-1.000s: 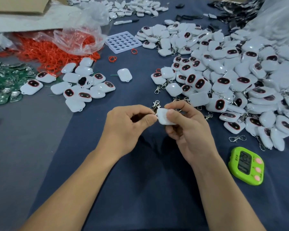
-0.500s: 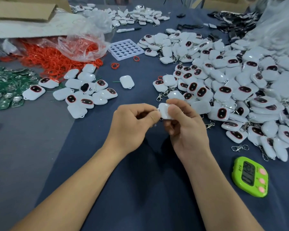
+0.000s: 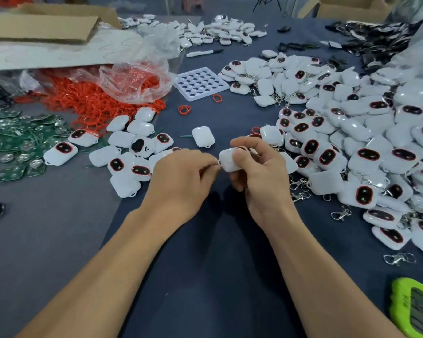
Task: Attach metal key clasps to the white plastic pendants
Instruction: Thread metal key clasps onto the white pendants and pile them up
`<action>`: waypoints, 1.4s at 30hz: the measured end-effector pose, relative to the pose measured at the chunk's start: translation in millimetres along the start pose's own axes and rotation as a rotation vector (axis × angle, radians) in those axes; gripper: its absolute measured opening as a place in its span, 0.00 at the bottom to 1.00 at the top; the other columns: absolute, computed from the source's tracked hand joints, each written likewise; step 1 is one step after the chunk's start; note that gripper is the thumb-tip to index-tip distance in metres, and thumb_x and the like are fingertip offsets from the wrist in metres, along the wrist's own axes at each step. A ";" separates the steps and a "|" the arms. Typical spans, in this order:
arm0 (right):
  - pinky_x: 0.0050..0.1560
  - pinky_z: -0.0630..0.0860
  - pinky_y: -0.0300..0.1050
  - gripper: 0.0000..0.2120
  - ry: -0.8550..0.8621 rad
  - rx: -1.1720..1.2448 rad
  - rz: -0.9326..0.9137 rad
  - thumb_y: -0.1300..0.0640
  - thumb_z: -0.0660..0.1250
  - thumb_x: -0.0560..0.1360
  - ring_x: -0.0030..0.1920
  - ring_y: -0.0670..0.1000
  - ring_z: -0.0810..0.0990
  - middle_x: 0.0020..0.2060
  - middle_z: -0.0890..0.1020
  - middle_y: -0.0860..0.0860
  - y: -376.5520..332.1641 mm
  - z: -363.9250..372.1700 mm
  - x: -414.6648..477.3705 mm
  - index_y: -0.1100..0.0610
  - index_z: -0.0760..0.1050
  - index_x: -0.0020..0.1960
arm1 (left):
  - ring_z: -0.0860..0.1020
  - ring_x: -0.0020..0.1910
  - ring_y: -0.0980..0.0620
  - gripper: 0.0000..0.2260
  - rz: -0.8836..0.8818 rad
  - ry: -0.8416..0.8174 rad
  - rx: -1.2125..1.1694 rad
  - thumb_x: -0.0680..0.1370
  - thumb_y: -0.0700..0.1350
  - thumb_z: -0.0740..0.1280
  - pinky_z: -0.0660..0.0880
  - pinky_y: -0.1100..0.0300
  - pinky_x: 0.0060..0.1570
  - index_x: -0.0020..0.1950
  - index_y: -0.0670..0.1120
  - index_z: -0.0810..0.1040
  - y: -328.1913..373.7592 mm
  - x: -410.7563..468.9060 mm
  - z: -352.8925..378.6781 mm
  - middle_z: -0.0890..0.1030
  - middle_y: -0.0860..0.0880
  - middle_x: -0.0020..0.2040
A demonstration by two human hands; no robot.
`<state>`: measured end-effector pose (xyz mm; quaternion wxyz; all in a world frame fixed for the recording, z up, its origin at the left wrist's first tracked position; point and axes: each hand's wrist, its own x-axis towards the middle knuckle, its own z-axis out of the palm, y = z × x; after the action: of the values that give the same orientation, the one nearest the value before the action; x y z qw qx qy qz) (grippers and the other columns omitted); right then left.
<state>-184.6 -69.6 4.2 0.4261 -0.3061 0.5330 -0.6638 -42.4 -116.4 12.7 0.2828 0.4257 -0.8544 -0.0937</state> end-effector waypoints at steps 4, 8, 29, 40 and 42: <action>0.24 0.68 0.41 0.10 -0.035 0.153 0.084 0.67 0.62 0.83 0.27 0.51 0.73 0.37 0.83 0.54 -3.0 -3.6 3.3 0.58 0.80 0.51 | 0.70 0.30 0.60 0.06 -0.243 -0.078 -0.504 0.78 0.50 0.72 0.67 0.70 0.32 0.41 0.55 0.84 -2.4 1.6 5.6 0.77 0.54 0.30; 0.24 0.69 0.40 0.10 -0.033 0.267 0.159 0.66 0.60 0.84 0.27 0.49 0.75 0.36 0.84 0.54 -7.2 -5.6 3.4 0.58 0.80 0.52 | 0.73 0.29 0.62 0.10 -0.277 -0.105 -0.673 0.80 0.46 0.70 0.67 0.71 0.32 0.40 0.56 0.86 5.5 5.4 5.8 0.79 0.59 0.29; 0.25 0.70 0.37 0.12 0.008 0.378 0.143 0.65 0.64 0.81 0.28 0.49 0.73 0.36 0.79 0.57 -12.4 -6.2 -3.3 0.54 0.85 0.47 | 0.65 0.26 0.57 0.12 -0.153 -0.031 -0.703 0.81 0.47 0.68 0.64 0.70 0.28 0.39 0.53 0.86 24.6 -3.6 8.4 0.74 0.58 0.25; 0.31 0.73 0.37 0.11 0.212 -0.168 -0.247 0.64 0.67 0.72 0.31 0.44 0.74 0.33 0.78 0.43 -2.3 5.0 -14.2 0.50 0.83 0.43 | 0.68 0.31 0.48 0.08 0.196 0.002 -0.020 0.75 0.40 0.71 0.61 0.57 0.36 0.35 0.44 0.78 16.6 -8.5 9.9 0.74 0.48 0.31; 0.24 0.69 0.39 0.11 0.248 0.036 -0.055 0.65 0.66 0.75 0.27 0.47 0.72 0.34 0.78 0.51 -5.9 3.7 -10.2 0.52 0.83 0.43 | 0.70 0.34 0.50 0.11 0.070 -0.014 -0.162 0.80 0.46 0.67 0.65 0.56 0.36 0.38 0.45 0.80 17.6 -9.4 11.5 0.76 0.51 0.32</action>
<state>-178.2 -61.8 11.4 0.3442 -0.2285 0.5610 -0.7174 -56.3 -99.0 6.5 0.3136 0.3705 -0.8604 -0.1556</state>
